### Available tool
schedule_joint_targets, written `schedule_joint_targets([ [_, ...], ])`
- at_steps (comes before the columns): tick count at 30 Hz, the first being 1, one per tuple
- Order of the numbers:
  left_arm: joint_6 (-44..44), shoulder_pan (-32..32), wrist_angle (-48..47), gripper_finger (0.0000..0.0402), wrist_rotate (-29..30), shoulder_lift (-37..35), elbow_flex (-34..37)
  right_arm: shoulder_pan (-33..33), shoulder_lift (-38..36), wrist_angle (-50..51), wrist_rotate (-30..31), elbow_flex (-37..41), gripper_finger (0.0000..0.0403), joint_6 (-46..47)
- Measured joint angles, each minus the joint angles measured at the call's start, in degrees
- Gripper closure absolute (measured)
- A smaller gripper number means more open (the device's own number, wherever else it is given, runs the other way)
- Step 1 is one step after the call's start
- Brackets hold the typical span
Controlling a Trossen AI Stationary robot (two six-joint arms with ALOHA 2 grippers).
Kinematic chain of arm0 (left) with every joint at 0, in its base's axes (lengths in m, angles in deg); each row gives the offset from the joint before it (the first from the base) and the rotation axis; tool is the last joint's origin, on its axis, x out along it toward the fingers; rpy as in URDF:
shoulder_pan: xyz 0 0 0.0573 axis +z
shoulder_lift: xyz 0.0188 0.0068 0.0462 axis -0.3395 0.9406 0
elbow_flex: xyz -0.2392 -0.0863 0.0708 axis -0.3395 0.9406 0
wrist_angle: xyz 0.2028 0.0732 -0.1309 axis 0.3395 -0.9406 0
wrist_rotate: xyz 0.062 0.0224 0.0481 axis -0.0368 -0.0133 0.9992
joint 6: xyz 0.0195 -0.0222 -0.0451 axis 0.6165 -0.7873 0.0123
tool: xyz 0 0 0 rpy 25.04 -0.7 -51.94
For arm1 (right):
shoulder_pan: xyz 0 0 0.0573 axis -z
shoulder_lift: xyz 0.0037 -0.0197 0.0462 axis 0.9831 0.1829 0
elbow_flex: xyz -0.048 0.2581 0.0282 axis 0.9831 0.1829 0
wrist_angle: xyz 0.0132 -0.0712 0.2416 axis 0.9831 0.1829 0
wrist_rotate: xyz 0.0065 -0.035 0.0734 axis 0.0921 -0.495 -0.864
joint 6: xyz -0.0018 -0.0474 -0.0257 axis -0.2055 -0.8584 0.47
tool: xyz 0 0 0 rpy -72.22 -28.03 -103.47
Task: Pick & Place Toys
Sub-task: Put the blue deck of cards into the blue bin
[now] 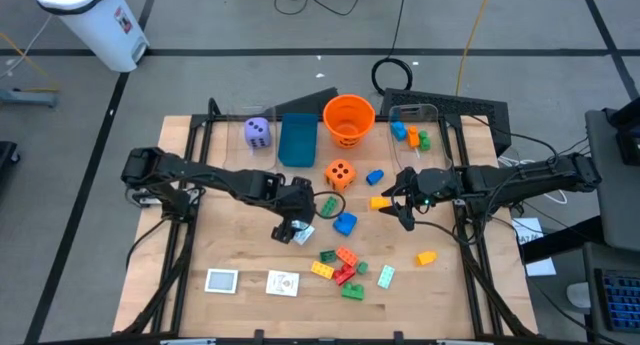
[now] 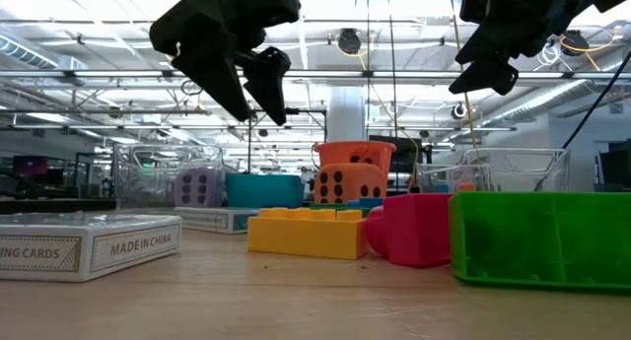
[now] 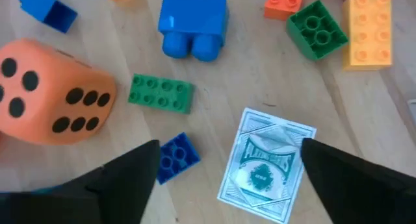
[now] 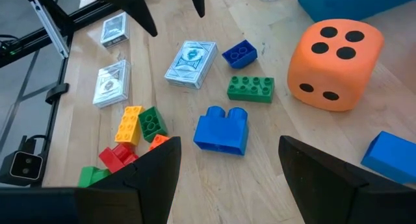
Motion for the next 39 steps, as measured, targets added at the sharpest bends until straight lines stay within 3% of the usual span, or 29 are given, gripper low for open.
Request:
schedule_joint_targets([
  [15,1.5,-0.2,-0.2,0.0002,-4.5,3.1,-0.1,0.0,0.0,0.0,0.0,0.1,0.0152,0.0],
  [39,9.0,-2.2,-2.6,0.0002,-4.5,13.3,0.0,0.0,0.0,0.0,-0.1,0.1,0.0152,0.9],
])
